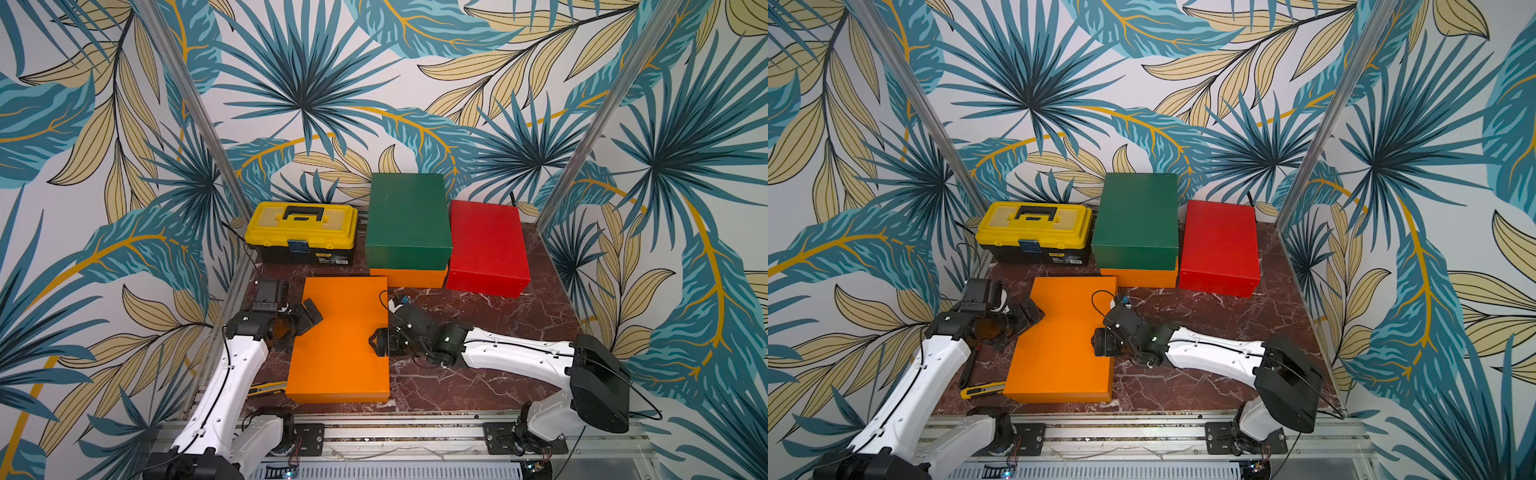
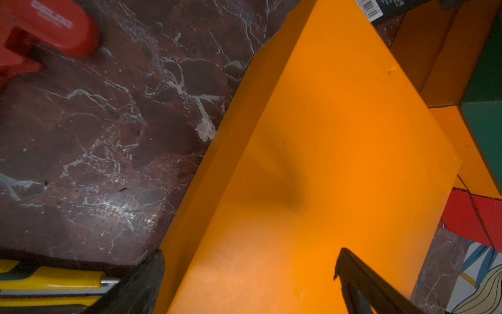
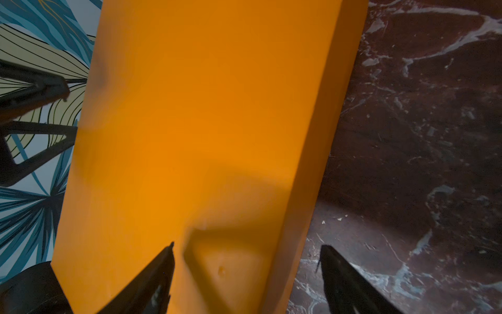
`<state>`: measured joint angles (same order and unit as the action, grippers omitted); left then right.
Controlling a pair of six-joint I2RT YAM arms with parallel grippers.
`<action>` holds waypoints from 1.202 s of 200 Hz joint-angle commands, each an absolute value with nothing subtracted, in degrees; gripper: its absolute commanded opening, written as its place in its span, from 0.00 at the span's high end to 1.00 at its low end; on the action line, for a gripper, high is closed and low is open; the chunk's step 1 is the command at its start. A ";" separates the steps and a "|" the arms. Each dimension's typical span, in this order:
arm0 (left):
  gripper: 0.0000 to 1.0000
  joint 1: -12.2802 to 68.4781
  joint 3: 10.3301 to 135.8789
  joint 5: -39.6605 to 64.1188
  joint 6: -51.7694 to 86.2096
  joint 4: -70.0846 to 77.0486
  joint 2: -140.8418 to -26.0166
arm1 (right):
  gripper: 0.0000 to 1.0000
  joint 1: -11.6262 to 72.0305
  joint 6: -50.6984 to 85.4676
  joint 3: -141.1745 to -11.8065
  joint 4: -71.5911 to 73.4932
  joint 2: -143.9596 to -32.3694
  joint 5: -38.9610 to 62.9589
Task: Stack the shoeboxes
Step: Pick up the shoebox from the center of the board.
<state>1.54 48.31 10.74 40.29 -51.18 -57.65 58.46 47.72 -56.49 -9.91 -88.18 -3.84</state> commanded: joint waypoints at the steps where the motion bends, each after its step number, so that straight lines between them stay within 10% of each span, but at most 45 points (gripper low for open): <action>1: 0.01 0.97 47.61 16.38 38.90 -49.03 -57.83 | 0.15 58.71 49.37 -55.63 -7.56 -88.98 -4.32; 240: 0.00 17.70 40.22 19.35 50.00 -31.45 -65.65 | 0.06 55.04 50.88 -40.52 -1.19 -77.03 -5.85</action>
